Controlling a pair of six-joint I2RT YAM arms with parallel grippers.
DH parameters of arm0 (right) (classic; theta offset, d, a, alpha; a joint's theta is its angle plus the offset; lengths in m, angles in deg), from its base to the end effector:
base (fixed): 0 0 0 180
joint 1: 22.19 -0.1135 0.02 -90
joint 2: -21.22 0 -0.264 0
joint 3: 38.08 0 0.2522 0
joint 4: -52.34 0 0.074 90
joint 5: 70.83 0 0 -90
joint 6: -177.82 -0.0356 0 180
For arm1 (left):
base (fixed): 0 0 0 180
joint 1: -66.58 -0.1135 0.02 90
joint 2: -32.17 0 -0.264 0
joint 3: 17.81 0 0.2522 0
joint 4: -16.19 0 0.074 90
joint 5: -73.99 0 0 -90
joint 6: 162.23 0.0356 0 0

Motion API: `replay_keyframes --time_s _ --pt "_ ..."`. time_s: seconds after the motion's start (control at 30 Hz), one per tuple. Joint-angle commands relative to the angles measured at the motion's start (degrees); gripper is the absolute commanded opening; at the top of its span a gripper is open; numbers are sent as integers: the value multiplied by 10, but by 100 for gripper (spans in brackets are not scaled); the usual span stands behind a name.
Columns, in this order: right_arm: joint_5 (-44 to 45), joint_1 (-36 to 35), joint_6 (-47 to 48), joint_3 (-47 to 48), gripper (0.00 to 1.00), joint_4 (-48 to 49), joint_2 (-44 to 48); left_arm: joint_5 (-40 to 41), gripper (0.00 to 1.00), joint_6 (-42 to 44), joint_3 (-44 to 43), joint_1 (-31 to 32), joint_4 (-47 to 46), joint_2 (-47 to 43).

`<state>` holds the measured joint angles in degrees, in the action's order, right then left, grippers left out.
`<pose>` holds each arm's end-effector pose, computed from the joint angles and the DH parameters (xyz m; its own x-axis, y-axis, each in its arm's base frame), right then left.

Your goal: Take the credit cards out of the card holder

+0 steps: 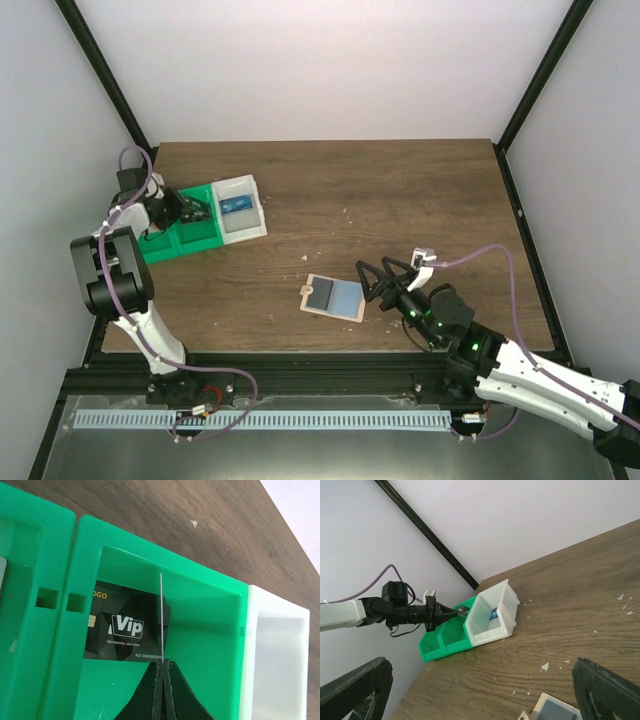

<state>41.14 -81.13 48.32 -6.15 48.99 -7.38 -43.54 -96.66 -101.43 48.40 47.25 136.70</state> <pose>0.0873 0.1191 0.2545 -0.3827 0.5080 -0.7717 -0.4639 0.6167 0.6360 0.3727 0.1051 0.1959 -0.6788 -0.6089 -0.4103 -0.3151 0.7463 -0.5863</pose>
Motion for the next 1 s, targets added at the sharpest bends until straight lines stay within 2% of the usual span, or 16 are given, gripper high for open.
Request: replay_keyframes --time_s 0.0,0.23,0.5,0.63,0.83,0.97 --pt "15 2 5 26 100 9 -10 22 0 15 -9 7 -2 9" --pt "5 1 0 47 100 -14 -23 55 8 27 -21 20 13 10" --pt "7 1 -17 54 100 -38 -19 71 23 24 -25 25 25 9" --pt "5 1 -22 51 100 -55 -9 90 26 6 -22 26 22 -5" --pt "9 1 -25 72 100 -105 -14 140 42 -27 -13 34 29 -33" --pt "13 2 -38 70 100 -124 -9 142 47 -31 -19 39 39 -42"
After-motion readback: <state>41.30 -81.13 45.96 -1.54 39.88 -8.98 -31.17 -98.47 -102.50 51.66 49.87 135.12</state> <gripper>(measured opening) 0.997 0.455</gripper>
